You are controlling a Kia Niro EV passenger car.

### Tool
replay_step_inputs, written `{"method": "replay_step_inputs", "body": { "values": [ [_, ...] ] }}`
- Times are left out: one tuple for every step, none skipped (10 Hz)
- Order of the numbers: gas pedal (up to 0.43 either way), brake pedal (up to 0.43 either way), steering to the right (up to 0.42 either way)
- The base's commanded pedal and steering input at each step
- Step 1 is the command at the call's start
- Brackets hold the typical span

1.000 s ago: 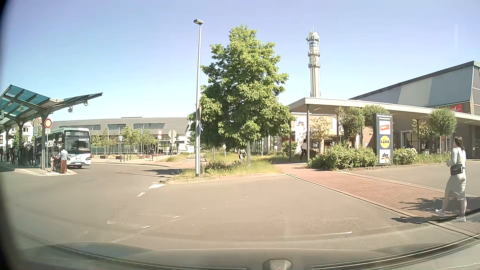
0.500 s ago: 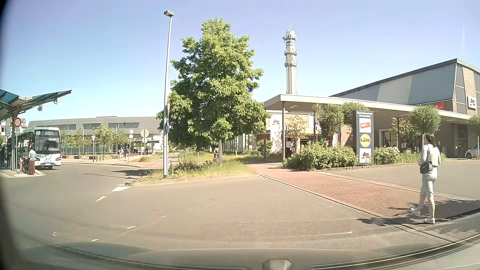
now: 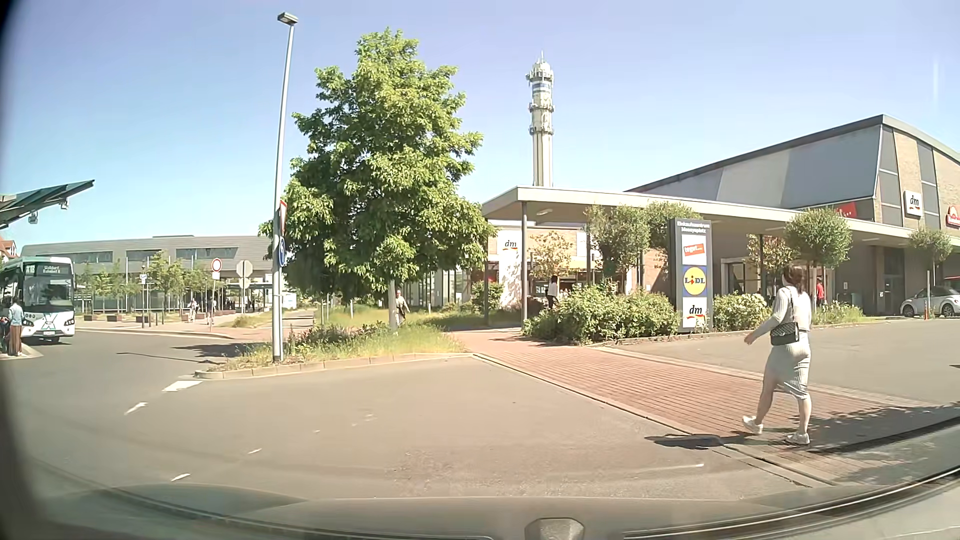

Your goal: Follow the waypoints while adhering to traffic rules and regulations

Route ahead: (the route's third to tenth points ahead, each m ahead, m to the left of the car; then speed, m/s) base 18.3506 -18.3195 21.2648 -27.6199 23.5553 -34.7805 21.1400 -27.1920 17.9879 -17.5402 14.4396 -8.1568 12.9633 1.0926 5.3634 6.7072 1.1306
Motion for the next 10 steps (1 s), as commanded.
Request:
{"method": "replay_step_inputs", "body": {
  "values": [
    [0.000,0.030,0.424],
    [0.000,0.030,0.434],
    [0.000,0.030,0.439],
    [0.000,0.030,0.440],
    [0.000,0.030,0.440],
    [0.000,0.030,0.440],
    [0.000,0.030,0.439],
    [0.000,0.030,0.439],
    [0.020,0.030,0.439],
    [0.039,0.030,0.438]
  ]
}}
